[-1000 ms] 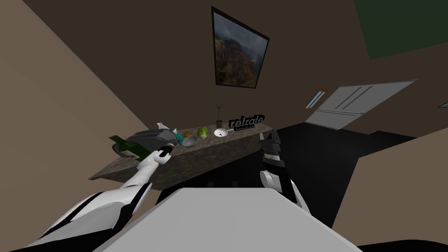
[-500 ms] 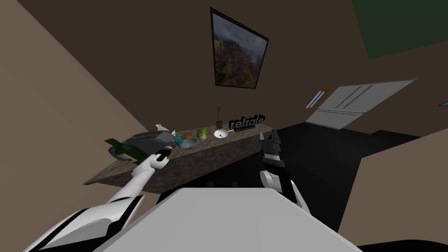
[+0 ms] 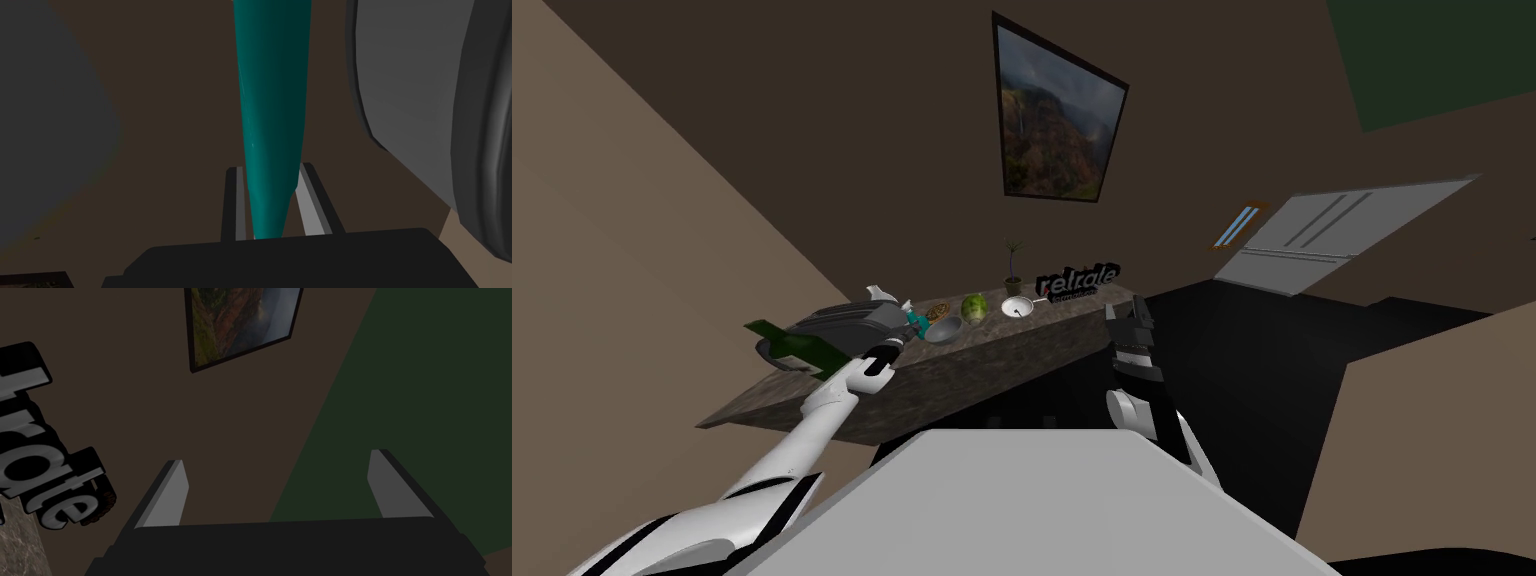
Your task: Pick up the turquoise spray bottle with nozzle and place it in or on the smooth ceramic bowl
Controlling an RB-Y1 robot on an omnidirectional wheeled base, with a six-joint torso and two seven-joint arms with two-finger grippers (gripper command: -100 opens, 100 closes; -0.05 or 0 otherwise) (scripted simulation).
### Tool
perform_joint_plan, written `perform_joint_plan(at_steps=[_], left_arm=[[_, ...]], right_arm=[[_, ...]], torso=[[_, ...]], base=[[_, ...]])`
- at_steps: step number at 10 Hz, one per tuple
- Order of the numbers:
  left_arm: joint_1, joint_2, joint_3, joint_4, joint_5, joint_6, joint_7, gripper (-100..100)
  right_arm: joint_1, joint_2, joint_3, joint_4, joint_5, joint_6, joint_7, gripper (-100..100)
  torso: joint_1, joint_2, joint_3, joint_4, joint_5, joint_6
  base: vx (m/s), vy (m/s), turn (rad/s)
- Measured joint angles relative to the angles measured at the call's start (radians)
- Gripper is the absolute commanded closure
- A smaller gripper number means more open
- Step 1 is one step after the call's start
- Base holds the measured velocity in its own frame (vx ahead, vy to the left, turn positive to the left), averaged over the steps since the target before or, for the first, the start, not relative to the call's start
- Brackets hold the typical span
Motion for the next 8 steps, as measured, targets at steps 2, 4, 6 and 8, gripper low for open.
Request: perform_joint_plan(at_steps=[2,4,6,8], left_arm=[[0.05,-0.007,0.005,-0.053,0.001,0.019,0.008,100],[0.091,-0.008,0.009,-0.111,0.004,0.035,0.017,100],[0.136,-0.015,0.015,-0.16,0.004,0.043,0.022,100],[0.168,-0.02,0.017,-0.212,0.005,0.059,0.027,100]], right_arm=[[0.0,0.0,0.0,0.0,0.0,0.0,0.0,0],[0.0,0.0,0.0,0.0,0.0,0.0,0.0,0],[0.0,0.0,0.0,0.0,0.0,0.0,0.0,0],[0.0,0.0,0.0,0.0,0.0,0.0,0.0,0]], torso=[[0.001,-0.002,-0.001,-0.001,0.001,-0.001],[0.001,-0.002,-0.001,-0.001,0.0,-0.001],[0.001,-0.001,-0.001,0.0,0.0,0.0],[0.001,-0.001,0.0,0.0,0.0,-0.001]], base=[[0.042,0.01,0.01],[0.054,0.014,-0.002],[0.012,0.005,0.007],[0.046,0.011,-0.003]])
